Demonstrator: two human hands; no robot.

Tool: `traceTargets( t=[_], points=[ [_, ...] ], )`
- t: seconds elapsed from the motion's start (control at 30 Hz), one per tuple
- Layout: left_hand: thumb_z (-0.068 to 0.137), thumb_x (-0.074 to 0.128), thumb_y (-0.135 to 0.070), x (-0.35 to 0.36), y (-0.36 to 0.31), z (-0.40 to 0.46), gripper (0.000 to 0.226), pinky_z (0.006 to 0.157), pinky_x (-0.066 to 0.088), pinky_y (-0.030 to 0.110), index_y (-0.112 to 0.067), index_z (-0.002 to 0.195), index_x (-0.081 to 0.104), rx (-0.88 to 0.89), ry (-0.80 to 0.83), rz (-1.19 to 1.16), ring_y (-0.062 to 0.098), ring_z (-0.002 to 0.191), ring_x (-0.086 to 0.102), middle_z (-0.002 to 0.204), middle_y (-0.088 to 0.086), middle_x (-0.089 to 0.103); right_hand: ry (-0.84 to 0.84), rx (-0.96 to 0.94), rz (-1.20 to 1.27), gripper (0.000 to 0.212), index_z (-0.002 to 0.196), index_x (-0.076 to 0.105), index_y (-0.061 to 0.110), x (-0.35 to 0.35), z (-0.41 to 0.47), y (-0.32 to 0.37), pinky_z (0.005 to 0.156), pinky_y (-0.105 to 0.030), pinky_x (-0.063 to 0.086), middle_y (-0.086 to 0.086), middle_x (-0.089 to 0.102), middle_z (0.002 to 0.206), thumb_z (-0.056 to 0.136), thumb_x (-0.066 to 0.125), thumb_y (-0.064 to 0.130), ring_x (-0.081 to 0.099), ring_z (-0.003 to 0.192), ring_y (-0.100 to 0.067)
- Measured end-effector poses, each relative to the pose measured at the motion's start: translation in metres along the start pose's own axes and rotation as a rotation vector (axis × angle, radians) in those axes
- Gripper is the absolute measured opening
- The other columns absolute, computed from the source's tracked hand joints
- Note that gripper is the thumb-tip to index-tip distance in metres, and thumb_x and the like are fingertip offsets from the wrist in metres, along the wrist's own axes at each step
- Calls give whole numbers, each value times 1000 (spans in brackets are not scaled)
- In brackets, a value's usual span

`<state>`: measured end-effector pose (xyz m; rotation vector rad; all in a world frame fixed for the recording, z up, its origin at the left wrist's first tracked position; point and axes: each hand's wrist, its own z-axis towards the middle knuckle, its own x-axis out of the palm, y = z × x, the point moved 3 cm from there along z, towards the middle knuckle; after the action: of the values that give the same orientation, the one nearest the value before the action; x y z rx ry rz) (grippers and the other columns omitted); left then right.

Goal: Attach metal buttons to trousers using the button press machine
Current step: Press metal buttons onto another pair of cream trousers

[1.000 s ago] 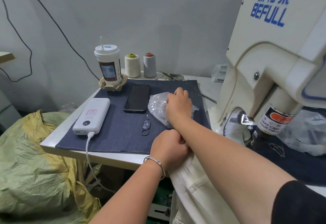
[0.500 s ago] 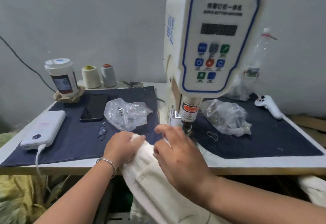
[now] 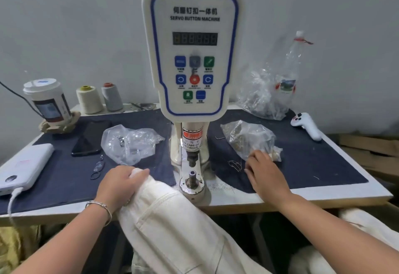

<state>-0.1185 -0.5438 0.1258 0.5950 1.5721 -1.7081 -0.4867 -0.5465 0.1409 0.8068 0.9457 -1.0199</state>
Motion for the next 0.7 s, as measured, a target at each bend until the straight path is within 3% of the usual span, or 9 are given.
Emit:
traceTargets(
  t=[0.17,0.27,0.33,0.47,0.57,0.7],
  points=[
    [90,67,-36,0,-1,-1,61,55,28,34,-19,47,28,-28,-22,-6,17,49,32,42,-7,31,31,-22,46,12,98,61,8,2,-1,-3,88,-29,42,-3,49,109,94,55,18,45,101,-20],
    [88,67,-41,-1,-4,-2,59,54,28,34,-20,48,29,-15,-31,-3,17,49,34,42,-7,32,25,24,163,3,82,60,8,2,-3,-4,78,-25,43,1,49,97,84,62,10,46,94,-17],
    [84,64,-45,-2,-5,-2,58,54,27,34,-20,44,30,-5,-22,-11,18,48,34,39,-8,33,9,98,269,9,75,57,12,2,-4,-8,71,-19,39,5,49,91,79,64,8,46,89,-14],
    [83,63,-47,-3,-7,-3,60,53,27,35,-21,40,31,-11,-24,4,18,48,35,37,-7,34,18,189,386,10,83,60,19,5,-1,-14,73,-19,39,9,51,92,82,69,17,48,90,-9],
    [90,68,-35,-3,-5,-2,62,53,27,35,-22,44,28,-10,-35,17,18,47,34,36,-6,33,56,175,364,10,91,63,26,7,0,-15,76,-18,35,16,47,95,85,71,29,43,95,-3],
    [90,68,-35,-2,-3,-2,61,53,26,34,-20,47,27,-15,-36,22,17,47,31,38,-7,30,64,152,342,7,85,62,31,7,0,-14,74,-16,32,19,45,94,87,70,30,40,98,-2]
  ],
)
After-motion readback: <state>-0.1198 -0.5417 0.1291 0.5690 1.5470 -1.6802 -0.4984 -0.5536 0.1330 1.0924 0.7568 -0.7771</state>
